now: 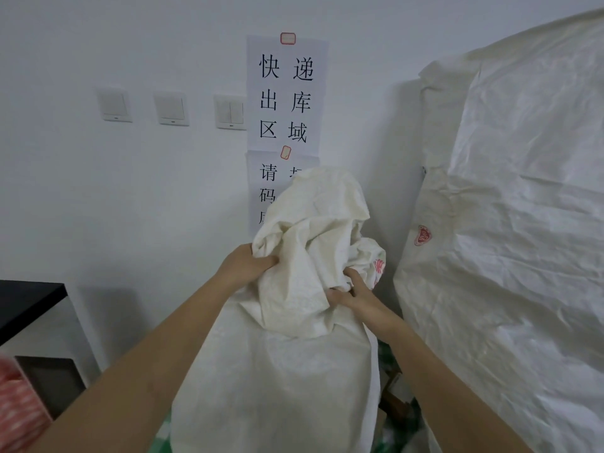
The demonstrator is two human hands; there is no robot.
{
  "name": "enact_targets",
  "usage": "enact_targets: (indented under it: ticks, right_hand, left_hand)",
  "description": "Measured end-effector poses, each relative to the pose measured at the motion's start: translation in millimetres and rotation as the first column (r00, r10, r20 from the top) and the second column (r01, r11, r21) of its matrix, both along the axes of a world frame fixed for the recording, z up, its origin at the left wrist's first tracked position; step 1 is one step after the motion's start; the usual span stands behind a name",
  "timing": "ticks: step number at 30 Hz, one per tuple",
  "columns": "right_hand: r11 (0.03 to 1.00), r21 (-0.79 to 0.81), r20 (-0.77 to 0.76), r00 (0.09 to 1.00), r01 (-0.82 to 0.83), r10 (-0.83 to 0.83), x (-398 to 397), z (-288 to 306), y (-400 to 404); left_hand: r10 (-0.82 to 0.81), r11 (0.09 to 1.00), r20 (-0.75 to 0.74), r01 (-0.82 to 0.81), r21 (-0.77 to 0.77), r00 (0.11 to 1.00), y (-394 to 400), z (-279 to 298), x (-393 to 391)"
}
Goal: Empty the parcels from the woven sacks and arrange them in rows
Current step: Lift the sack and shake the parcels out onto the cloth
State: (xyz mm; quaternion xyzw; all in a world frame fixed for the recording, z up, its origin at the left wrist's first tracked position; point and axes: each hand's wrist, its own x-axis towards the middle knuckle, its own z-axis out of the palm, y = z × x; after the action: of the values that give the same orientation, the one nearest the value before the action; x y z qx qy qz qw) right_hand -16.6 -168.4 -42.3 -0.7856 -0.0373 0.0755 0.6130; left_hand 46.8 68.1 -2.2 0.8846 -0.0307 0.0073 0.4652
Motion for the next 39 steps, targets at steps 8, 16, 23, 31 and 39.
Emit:
enact_targets:
  ticks: [8, 16, 23, 31, 39]
  right_hand:
    - [0.990, -0.086, 0.068, 0.992, 0.116, -0.110, 5.3, 1.9, 42.0]
    - [0.919, -0.223, 0.115, 0.945, 0.324, -0.305, 16.7, -18.0, 37.2]
    - [0.922, -0.170, -0.004, 0.936, 0.347, -0.353, 8.5, -36.8, 20.8]
    - [0.800, -0.440, -0.139, 0.849, 0.408, -0.510, 13.8, -60.3, 15.8]
    - [0.824, -0.377, -0.036, 0.882, 0.423, -0.470, 15.8, -73.2, 14.6]
  left_hand:
    - [-0.025, 1.000, 0.002, 0.024, 0.015, 1.000, -5.7, -6.0, -8.8]
    - [-0.115, 0.993, -0.022, 0.114, -0.040, 0.993, 2.7, -14.4, -26.1]
    - [-0.078, 0.972, -0.077, 0.093, 0.216, 0.994, 18.5, -36.3, -40.5]
    - [-0.160, 0.987, -0.283, 0.162, -0.017, 0.946, 23.7, -61.2, -45.9]
    - [0.024, 1.000, -0.338, -0.027, -0.005, 0.941, 16.8, -78.9, -43.1]
